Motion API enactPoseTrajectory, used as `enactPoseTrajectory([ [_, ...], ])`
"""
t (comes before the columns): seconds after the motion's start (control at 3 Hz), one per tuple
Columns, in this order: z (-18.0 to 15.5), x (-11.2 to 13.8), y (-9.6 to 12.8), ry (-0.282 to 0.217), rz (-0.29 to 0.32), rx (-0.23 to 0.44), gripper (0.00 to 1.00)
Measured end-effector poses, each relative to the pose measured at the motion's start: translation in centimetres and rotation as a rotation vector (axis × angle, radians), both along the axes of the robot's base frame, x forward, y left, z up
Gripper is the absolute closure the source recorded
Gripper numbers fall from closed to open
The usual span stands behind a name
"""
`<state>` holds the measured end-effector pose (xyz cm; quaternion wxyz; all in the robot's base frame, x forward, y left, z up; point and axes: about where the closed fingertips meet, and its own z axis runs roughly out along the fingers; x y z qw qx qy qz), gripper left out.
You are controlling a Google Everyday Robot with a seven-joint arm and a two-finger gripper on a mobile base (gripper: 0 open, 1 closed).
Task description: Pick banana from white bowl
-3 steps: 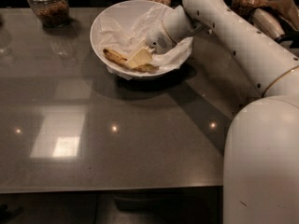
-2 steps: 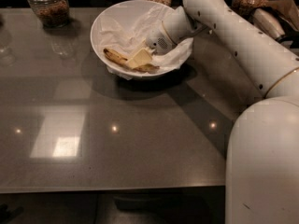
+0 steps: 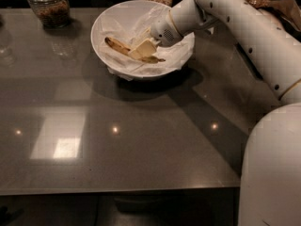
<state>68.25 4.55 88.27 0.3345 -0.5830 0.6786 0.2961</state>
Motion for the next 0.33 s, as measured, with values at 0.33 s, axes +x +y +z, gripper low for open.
enactPoseTrajectory([
  [0.33, 2.33, -0.39, -0.27, -0.031, -0.003, 0.023, 1.00],
])
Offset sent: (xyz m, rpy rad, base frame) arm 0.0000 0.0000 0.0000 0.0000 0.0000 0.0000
